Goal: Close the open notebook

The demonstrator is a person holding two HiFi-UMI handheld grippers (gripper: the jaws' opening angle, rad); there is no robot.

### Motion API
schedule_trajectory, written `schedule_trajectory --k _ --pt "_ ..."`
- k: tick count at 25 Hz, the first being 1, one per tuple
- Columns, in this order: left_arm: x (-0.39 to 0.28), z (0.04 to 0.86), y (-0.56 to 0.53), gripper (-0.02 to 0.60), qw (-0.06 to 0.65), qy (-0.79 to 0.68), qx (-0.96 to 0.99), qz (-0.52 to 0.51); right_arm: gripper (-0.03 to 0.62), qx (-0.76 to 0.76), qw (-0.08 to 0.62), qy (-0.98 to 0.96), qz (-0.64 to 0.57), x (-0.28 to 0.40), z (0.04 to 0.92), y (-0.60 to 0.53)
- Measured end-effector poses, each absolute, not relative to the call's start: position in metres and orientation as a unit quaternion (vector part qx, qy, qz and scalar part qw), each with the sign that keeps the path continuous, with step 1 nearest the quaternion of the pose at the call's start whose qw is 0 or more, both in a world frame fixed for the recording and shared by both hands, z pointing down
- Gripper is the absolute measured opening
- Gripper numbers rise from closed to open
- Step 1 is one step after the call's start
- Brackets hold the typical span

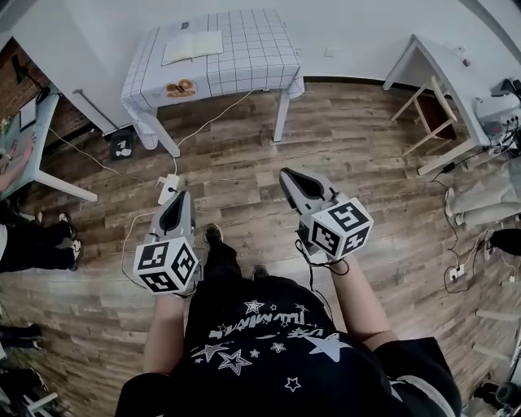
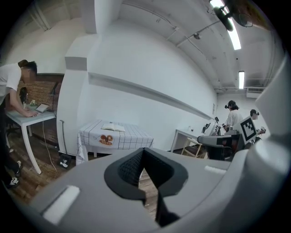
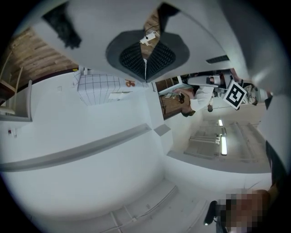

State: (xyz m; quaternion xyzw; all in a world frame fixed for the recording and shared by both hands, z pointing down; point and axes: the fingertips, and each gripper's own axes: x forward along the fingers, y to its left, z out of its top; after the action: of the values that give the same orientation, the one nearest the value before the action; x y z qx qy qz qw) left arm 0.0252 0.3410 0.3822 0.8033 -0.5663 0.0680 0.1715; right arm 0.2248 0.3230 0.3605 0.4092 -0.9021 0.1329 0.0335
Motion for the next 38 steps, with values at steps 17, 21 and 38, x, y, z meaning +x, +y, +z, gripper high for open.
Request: schedule_trajectory --k 17,21,38 --pt "-0.008 0.385 0.262 0.009 0.168 -0.558 0.812 0.046 0.017 0.409 0.049 -0.901 0.137 0.187 0.366 0.258" --pt "-0.026 0.391 0.237 0.009 0.178 -0.559 0.809 0.041 0.017 0.405 0.059 -0.902 0.134 0.168 0.368 0.229" --pt "-0.102 0.402 0.103 0.009 0.204 -0.558 0.803 0.045 0.017 0.405 0.079 -0.898 0.153 0.096 0.375 0.095"
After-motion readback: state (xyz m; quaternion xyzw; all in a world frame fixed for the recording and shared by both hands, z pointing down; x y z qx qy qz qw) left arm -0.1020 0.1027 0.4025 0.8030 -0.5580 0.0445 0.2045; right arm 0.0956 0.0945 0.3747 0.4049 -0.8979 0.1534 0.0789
